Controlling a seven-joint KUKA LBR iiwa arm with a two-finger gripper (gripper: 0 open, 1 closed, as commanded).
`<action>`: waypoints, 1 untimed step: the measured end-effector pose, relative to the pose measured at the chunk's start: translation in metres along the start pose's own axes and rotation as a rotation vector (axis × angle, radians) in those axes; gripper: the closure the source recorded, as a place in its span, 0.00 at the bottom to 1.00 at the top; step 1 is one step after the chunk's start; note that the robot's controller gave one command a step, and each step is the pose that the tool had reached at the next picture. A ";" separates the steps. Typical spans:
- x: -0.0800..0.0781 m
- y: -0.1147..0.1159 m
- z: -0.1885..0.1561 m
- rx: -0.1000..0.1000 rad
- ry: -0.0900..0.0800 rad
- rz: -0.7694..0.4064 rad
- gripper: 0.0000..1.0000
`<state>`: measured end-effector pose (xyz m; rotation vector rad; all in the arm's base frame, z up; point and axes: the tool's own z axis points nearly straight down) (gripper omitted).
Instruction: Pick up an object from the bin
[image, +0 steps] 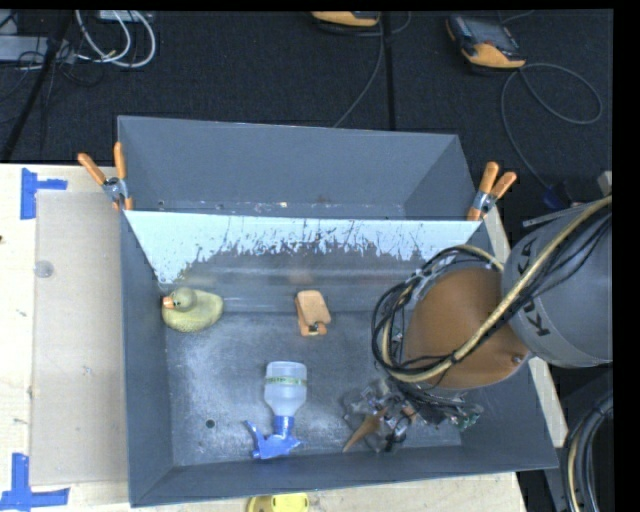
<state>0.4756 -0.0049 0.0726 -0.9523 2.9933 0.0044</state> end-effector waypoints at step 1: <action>0.000 0.000 0.000 0.000 0.000 0.000 1.00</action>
Offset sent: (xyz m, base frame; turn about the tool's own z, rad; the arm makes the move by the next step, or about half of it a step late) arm -0.0012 -0.0058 0.0610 -0.0373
